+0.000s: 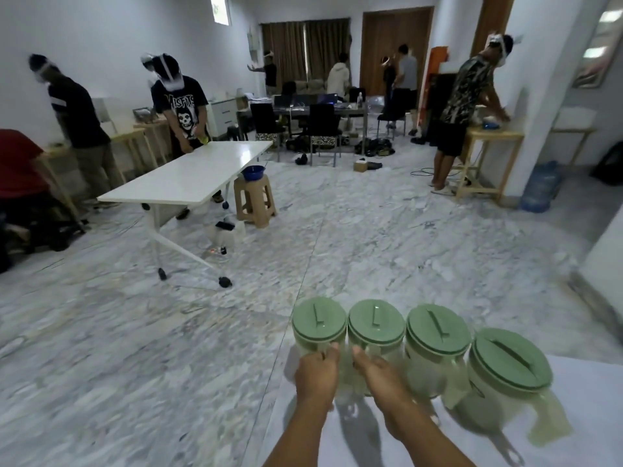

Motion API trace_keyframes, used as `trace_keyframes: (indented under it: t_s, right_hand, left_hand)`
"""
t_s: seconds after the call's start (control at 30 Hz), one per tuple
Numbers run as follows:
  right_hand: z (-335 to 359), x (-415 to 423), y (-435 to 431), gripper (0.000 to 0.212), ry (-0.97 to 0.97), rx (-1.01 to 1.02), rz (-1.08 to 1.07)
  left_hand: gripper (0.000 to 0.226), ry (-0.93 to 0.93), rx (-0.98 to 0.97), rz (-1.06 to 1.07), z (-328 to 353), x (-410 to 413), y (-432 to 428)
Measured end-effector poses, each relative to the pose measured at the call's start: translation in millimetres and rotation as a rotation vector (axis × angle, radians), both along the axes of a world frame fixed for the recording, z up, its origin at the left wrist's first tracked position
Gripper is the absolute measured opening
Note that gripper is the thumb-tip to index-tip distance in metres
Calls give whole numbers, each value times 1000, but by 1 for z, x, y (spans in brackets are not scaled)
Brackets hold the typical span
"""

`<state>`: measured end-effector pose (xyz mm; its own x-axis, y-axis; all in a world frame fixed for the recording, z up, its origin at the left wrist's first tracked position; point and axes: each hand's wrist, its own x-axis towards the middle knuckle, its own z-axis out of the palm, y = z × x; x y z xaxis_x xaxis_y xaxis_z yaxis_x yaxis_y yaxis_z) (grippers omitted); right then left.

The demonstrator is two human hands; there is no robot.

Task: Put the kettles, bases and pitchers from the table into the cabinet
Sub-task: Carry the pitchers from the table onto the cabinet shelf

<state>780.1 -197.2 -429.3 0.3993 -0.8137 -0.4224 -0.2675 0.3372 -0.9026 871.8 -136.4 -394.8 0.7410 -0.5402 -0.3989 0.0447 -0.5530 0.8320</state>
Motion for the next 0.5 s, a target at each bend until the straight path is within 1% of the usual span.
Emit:
trace_keyframes:
  t_s: [0.07, 0.13, 0.23, 0.33, 0.5]
  right_hand:
    - [5, 9, 8, 33, 21, -45, -61]
    - [21, 18, 19, 40, 28, -55, -142]
    - [51, 27, 46, 50, -51, -25, -346]
    - [90, 25, 78, 48, -130, -39, -521]
    - [173, -13, 112, 49, -125, -213, -732]
  left_hand:
    - [39, -8, -34, 6, 9, 7, 2]
    - [40, 35, -113, 30, 23, 21, 9]
    - [42, 84, -241, 35, 58, 45, 33]
    - [44, 64, -301, -37, 98, 65, 59]
    - [46, 21, -443, -252, 179, 57, 86]
